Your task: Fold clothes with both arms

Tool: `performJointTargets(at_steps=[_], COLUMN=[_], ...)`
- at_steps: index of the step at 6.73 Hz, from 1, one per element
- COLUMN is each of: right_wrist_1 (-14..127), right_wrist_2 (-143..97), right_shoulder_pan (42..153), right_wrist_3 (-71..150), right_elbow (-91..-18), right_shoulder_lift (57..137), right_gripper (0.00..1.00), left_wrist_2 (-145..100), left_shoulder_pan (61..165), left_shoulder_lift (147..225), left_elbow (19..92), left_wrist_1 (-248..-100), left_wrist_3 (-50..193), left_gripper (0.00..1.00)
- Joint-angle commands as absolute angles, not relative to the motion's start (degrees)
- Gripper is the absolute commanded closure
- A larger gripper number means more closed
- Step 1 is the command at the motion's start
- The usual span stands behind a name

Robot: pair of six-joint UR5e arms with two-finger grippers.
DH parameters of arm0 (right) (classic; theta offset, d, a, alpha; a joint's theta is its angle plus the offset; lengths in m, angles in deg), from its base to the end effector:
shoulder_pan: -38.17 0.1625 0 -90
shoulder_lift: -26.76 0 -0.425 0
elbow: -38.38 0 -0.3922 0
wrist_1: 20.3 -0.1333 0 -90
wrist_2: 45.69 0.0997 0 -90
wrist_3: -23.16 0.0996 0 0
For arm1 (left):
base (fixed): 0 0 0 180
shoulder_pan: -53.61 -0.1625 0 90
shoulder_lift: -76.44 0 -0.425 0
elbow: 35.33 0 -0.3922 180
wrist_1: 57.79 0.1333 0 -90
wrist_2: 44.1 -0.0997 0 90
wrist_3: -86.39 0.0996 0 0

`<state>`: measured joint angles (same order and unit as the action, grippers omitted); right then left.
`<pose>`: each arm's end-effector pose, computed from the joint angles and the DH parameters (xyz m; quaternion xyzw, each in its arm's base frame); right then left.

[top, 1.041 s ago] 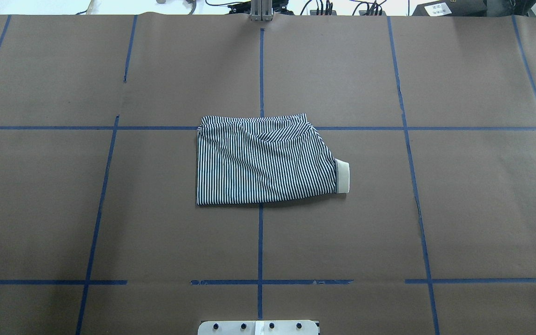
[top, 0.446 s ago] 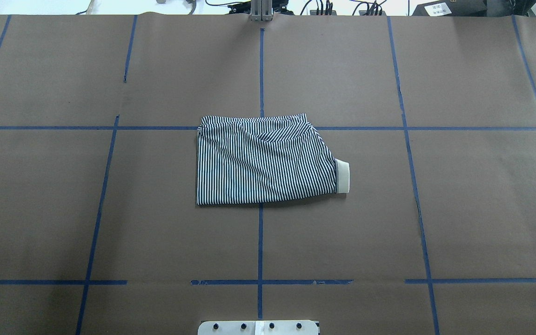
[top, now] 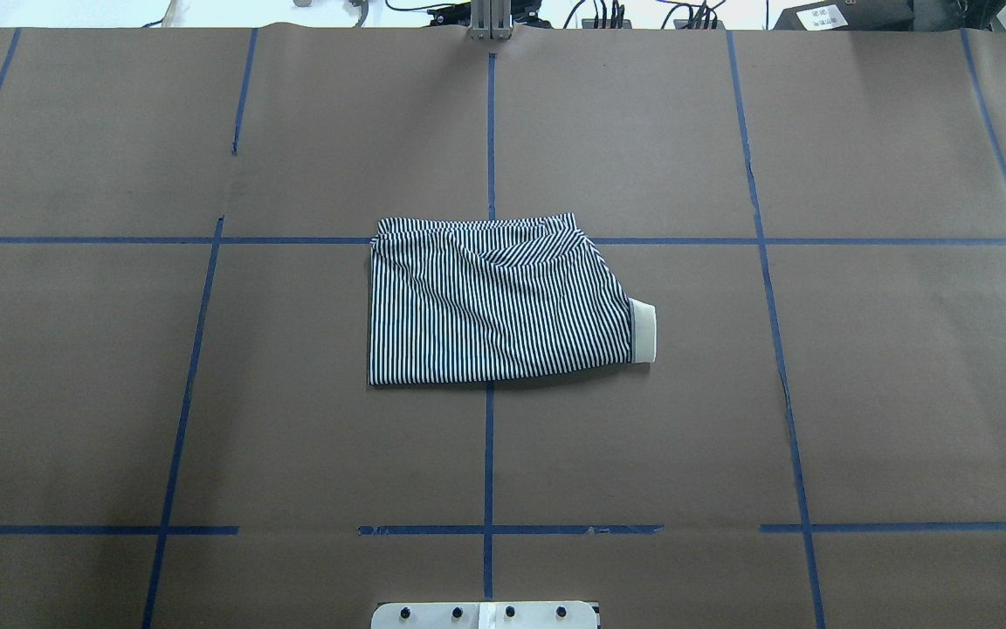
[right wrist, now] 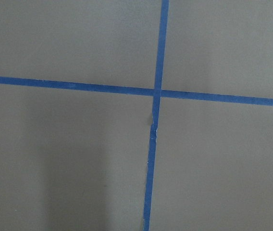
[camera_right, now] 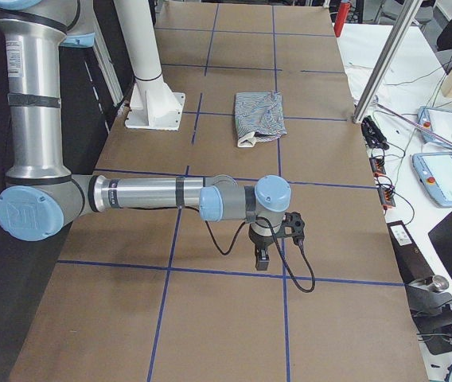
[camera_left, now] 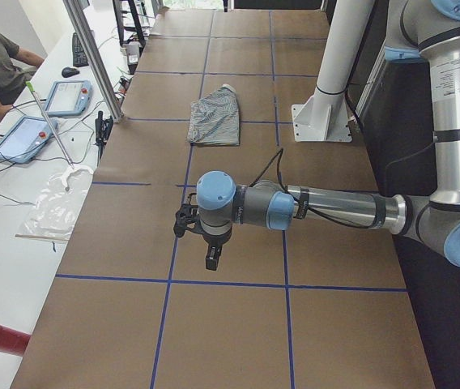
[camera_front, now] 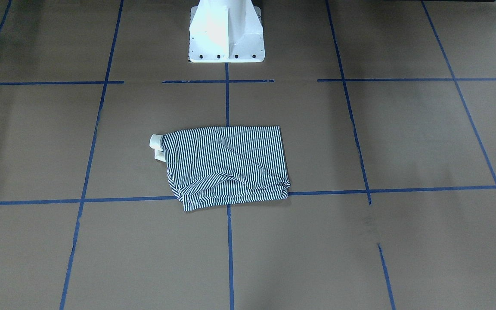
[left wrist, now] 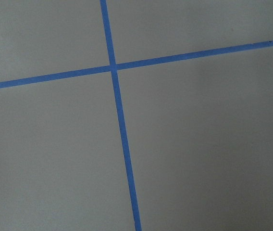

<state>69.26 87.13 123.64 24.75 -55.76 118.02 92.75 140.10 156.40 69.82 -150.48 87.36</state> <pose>0.0270 -0.4898 0.6349 0.0075 -0.3658 -0.0344 0.9300 -0.0345 -0.4275 0.6000 0.0536 0.3979 0.0628 0.9137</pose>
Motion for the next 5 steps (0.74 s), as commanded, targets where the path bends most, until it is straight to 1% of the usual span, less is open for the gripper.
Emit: performJointTargets(at_steps=[1, 4, 5], right_wrist_1=[69.17, 68.91, 69.69], right_wrist_2=[87.38, 88.34, 88.43], right_shoulder_pan=[123.25, 123.16, 123.16], right_wrist_3=[25.00, 25.27, 25.53], right_elbow=[-55.67, -56.01, -58.37], right_shoulder_lift=[118.08, 118.08, 117.65], right_gripper=[0.00, 0.00, 0.00], left_wrist_2=[93.18, 93.18, 93.18], left_shoulder_pan=[140.18, 140.10, 140.10], left_shoulder_lift=[156.07, 156.85, 156.94], left_elbow=[69.87, 69.18, 69.08], left_wrist_1=[-150.34, -150.51, -150.60], left_wrist_3=[87.36, 87.36, 87.36], left_gripper=[0.00, 0.00, 0.00])
